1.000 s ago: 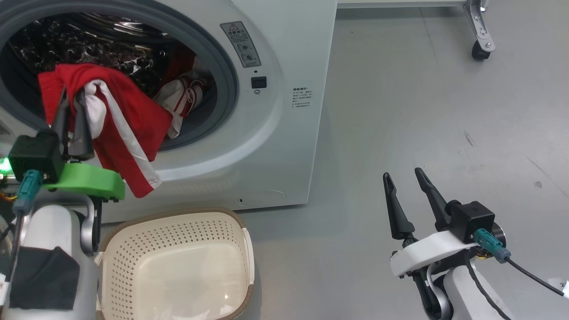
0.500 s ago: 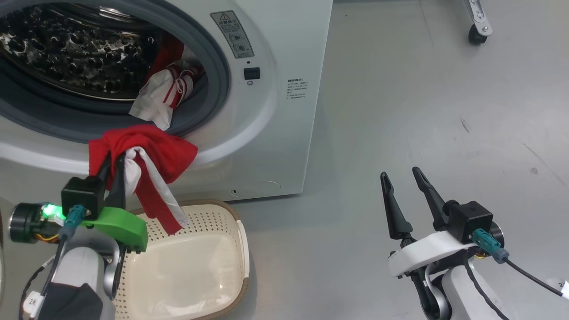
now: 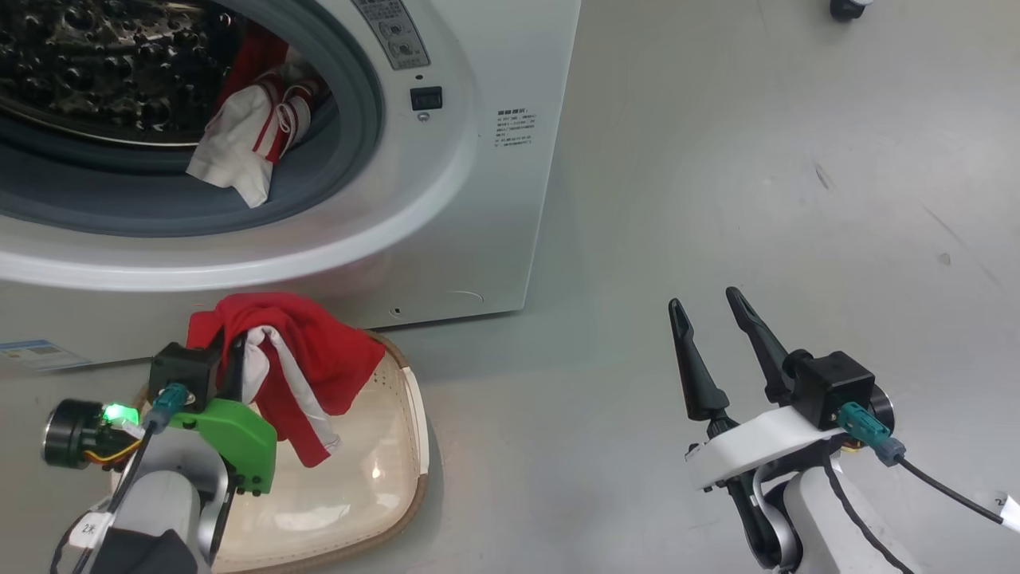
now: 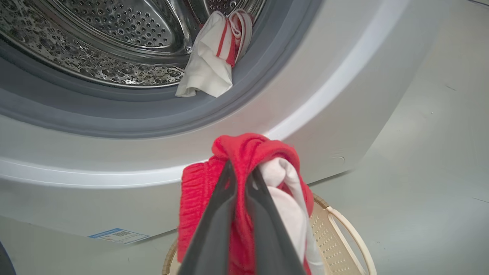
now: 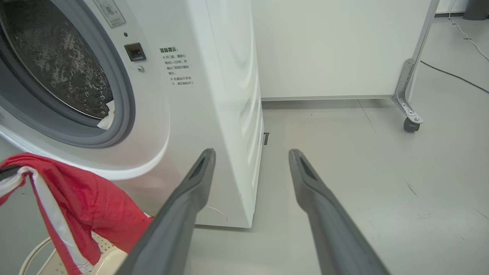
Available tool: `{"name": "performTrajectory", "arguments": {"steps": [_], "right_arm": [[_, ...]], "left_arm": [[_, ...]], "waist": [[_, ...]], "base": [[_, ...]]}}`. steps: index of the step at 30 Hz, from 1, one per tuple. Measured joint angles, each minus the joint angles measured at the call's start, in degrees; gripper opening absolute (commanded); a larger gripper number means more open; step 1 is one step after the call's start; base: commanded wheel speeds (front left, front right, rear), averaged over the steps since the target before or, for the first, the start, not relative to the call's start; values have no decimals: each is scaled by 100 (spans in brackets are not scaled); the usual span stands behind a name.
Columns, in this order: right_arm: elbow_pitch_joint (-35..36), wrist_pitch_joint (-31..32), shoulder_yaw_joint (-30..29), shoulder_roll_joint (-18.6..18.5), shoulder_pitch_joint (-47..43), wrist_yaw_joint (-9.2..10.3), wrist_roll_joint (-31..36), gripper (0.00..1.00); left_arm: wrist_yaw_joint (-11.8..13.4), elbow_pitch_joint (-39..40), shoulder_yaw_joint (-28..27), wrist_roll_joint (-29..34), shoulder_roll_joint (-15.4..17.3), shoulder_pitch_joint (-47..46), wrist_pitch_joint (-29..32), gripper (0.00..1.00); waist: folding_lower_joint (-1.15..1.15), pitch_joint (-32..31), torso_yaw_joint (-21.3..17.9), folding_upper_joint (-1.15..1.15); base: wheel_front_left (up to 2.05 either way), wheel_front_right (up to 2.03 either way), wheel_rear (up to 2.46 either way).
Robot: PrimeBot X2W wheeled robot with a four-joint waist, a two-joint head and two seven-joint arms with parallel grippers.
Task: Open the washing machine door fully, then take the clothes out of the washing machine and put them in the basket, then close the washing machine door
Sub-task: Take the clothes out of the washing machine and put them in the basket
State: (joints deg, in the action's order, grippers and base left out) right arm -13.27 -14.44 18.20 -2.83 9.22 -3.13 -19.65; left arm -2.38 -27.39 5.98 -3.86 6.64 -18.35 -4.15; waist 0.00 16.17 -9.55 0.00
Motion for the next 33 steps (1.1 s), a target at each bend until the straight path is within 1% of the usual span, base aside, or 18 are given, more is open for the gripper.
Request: {"name": "performTrajectory", "arguments": {"steps": [13,18,25,27,33], "right_arm": [[162,0,76,0,310,21,-16,100],[191,0,64,-1,443,29,-40,100],[194,0,41,0,503,34,-38,100],[196,0,29,-1,526,79,-29,100],[185,0,47,0,560,79,-3,100]], "left_arm": [[-3,-481,62,70,100,1,415,0],[-3,-838,9,76,127,-72,517,0],[7,-1306,-59,73,145,-188,568,0],[7,-1437,-56,73,147,-230,568,0],[125,-1828,-220,-24,165,-335,563,0]], "waist": [[0,598,-227,0],[0,845,-324,0],[0,1028,-370,0],[0,1065,-363,0],[0,1126,-344,0]], "base": [[0,0,0],[0,0,0],[0,0,0],[0,0,0],[0,0,0]]}}
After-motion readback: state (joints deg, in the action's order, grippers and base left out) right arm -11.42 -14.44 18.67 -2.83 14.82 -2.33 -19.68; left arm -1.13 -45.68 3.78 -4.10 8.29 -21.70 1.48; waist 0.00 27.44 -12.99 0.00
